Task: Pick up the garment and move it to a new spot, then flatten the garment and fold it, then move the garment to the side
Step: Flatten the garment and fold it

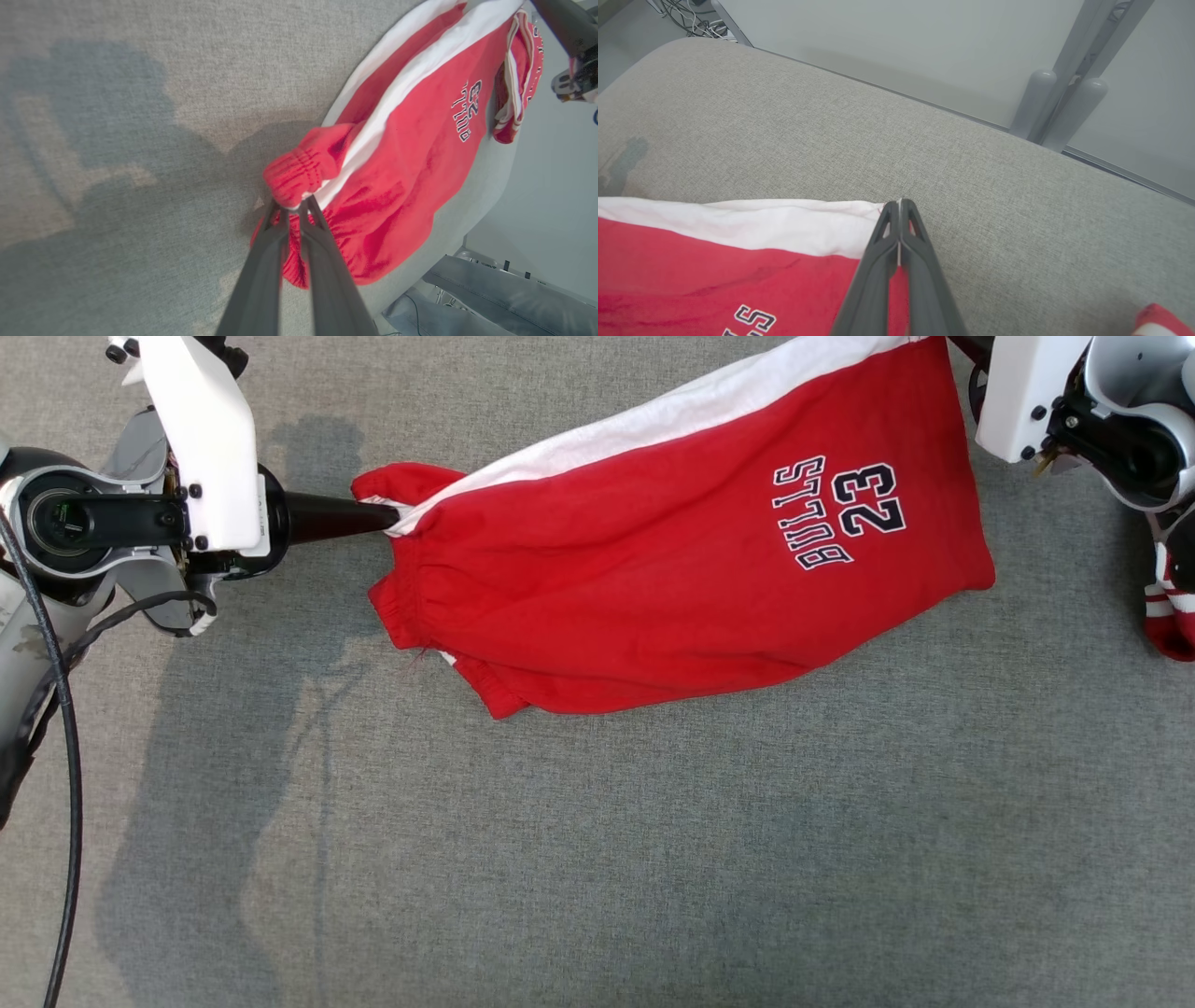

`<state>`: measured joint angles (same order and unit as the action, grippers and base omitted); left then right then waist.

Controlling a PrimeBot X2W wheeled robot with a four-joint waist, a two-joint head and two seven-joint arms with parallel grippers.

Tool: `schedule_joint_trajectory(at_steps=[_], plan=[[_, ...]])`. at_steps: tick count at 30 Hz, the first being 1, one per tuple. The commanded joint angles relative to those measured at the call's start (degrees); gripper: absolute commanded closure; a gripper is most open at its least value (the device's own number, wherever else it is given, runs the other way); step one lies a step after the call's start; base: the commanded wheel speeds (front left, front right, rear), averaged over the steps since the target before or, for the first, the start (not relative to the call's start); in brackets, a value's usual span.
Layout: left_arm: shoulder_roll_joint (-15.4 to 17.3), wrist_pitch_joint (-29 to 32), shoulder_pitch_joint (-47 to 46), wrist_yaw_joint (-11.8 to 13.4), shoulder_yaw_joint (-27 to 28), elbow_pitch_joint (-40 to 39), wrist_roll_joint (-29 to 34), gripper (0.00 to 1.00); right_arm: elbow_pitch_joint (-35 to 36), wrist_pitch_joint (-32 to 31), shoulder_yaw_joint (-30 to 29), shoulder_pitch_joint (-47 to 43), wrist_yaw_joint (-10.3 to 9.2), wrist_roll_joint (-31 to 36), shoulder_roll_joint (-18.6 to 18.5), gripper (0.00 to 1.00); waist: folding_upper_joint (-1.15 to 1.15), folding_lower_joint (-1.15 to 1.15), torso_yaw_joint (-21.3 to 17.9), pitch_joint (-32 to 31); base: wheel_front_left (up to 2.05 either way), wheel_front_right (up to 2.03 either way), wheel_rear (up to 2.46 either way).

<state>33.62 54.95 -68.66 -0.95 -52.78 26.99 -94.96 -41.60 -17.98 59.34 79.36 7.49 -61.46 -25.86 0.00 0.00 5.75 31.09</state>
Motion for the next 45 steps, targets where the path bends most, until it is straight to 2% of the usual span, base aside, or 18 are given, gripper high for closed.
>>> schedule_joint_trajectory(at_steps=[1,3,5,6,7,8,9,10,19,26,30,37,45], plan=[[-0.02,0.11,-1.27,-0.26,0.01,0.43,0.3,1.0,-0.64,0.97,0.73,0.39,0.03,-0.72,-0.01,1.0,0.0,0.0,-0.01,-0.07,0.0,0.0,0.0],[-0.17,-0.04,-1.44,-0.36,-0.07,0.62,0.65,1.0,-1.08,2.27,1.87,0.81,0.03,-1.03,0.12,0.96,0.0,0.0,-0.04,-0.2,0.0,0.0,0.0],[-0.35,-0.19,-1.36,-0.27,-0.12,0.81,0.9,1.0,-1.21,3.75,3.2,1.14,0.04,-1.11,0.25,0.71,0.0,0.0,-0.09,-0.36,0.0,0.0,0.0],[-0.41,-0.33,-1.31,-0.22,-0.1,0.9,1.0,0.92,-1.2,4.87,3.84,1.29,0.04,-0.82,0.21,0.62,0.0,0.0,-0.13,-0.45,0.0,0.0,0.0],[-0.41,-0.44,-1.24,-0.14,-0.05,1.04,1.05,0.73,-1.51,5.84,4.33,1.23,0.04,-0.97,0.2,0.07,0.0,0.0,-0.18,-0.57,0.0,0.0,0.0],[-0.41,-0.48,-1.13,-0.1,-0.06,1.15,0.97,0.54,-1.84,6.55,4.94,1.11,0.03,-1.29,0.3,0.0,0.0,0.0,-0.24,-0.73,0.0,0.0,0.0],[-0.41,-0.67,-1.0,-0.15,-0.02,1.26,1.01,0.2,-2.19,7.26,5.45,1.02,0.04,-1.61,0.42,0.0,0.0,0.0,-0.32,-0.93,0.0,0.0,0.0],[-0.43,-0.63,-0.81,-0.05,-0.03,1.37,1.01,0.0,-2.53,8.07,5.85,1.06,0.04,-1.84,0.47,0.0,0.0,0.0,-0.39,-1.14,0.0,0.0,0.0],[0.83,-0.61,0.45,-0.08,-0.7,2.23,2.0,0.0,-3.62,17.61,9.55,0.32,0.03,-3.89,0.86,0.0,0.0,0.0,-1.21,-4.58,0.0,0.0,0.0],[2.89,-6.94,2.71,-3.98,-1.12,1.78,6.44,0.0,-4.52,25.63,11.5,-3.23,0.03,-5.68,0.66,0.0,0.0,0.0,-2.26,-9.46,0.0,0.0,0.0],[3.84,-11.79,4.04,-5.41,-0.93,0.15,8.96,0.0,-5.46,27.83,12.04,-5.12,0.03,-6.76,0.24,0.0,0.0,0.0,-2.39,-11.64,0.0,0.0,0.0],[5.19,-26.08,9.15,-6.53,0.19,-4.0,14.25,0.0,-8.61,30.11,12.66,-9.65,0.03,-9.36,0.71,0.0,0.0,0.0,-1.33,-15.51,0.0,0.0,0.0],[5.69,-39.44,16.88,-6.45,1.09,-7.68,17.65,0.0,-10.68,26.12,12.85,-14.14,0.03,-14.73,0.83,0.0,0.0,0.0,0.74,-17.05,0.0,0.0,0.0]])
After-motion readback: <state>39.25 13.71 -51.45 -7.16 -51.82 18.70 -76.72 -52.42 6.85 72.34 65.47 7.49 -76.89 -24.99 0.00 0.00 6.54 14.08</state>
